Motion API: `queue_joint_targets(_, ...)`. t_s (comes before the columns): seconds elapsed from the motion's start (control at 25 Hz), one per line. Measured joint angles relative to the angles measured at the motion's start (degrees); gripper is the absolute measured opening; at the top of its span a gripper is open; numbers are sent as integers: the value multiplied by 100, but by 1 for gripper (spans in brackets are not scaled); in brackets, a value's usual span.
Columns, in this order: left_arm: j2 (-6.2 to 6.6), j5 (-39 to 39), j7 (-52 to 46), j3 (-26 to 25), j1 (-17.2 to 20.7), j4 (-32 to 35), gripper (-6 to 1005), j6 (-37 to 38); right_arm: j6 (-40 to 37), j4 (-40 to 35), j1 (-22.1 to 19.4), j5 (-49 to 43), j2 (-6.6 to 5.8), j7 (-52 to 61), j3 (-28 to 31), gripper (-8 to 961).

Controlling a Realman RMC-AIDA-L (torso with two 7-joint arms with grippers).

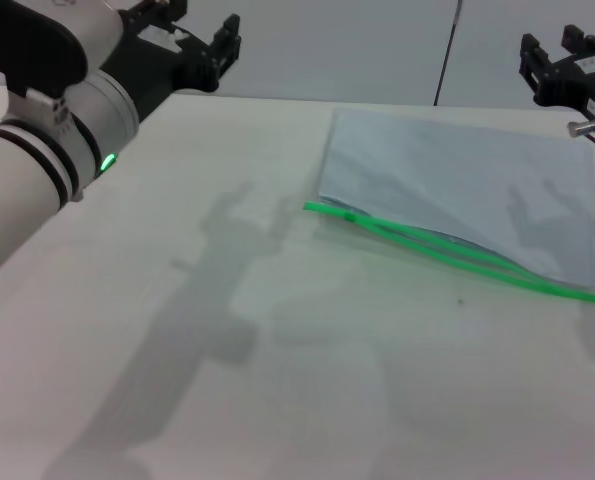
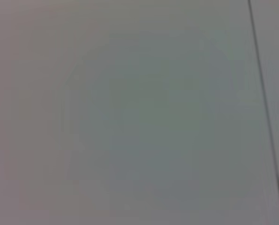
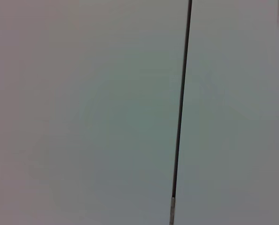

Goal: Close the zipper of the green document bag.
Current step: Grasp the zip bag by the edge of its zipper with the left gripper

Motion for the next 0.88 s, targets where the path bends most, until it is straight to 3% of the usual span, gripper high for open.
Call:
queue_joint_targets(0.32,59,705,-31,-501,-351,25,593,2085,0,71,8,8,0,71,0,461)
queue_joint_targets(0.44,19,1503,-374,-763,-560,71,594,2898,0,128,42,10,2,75,0,461)
queue_joint_targets(0.6,26,3011,-1331,-1030,-1126,-33,595,4119,-6,210,116,30,9,82,-3,462)
queue_joint_targets(0.88,-3,4286,-1508,-778,-1587,-469,597,4314,-72,412,303,226,9,83,-32,462)
